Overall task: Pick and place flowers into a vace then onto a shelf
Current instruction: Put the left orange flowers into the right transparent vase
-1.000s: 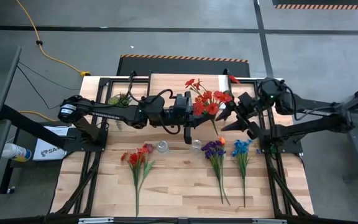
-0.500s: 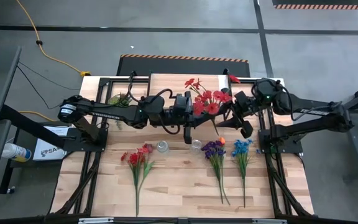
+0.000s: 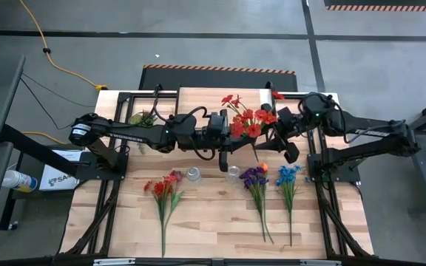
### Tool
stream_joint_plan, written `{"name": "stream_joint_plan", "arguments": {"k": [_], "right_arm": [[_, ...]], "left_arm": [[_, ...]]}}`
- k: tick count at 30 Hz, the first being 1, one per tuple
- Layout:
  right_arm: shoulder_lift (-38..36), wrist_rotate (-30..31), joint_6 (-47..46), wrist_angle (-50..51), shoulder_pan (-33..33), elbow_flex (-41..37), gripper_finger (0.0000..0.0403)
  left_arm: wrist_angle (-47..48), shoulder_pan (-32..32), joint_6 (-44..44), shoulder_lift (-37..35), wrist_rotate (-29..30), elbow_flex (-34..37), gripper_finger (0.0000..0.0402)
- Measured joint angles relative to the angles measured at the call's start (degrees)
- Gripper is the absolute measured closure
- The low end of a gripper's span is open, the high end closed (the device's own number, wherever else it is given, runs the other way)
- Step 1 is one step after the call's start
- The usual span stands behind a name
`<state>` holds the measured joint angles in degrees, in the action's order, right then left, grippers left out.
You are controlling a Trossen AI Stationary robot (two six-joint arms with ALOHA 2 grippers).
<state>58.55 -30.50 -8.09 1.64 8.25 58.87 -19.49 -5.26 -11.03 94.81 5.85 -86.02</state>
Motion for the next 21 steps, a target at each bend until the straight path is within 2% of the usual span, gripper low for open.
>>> {"name": "stream_joint_plan", "arguments": {"k": [21], "right_arm": [[-0.05, 0.91, -0.47, 0.22, 0.0, 0.0, 0.0278]], "left_arm": [[-0.13, 0.0, -0.85, 0.01, 0.26, 0.0, 0.0367]]}}
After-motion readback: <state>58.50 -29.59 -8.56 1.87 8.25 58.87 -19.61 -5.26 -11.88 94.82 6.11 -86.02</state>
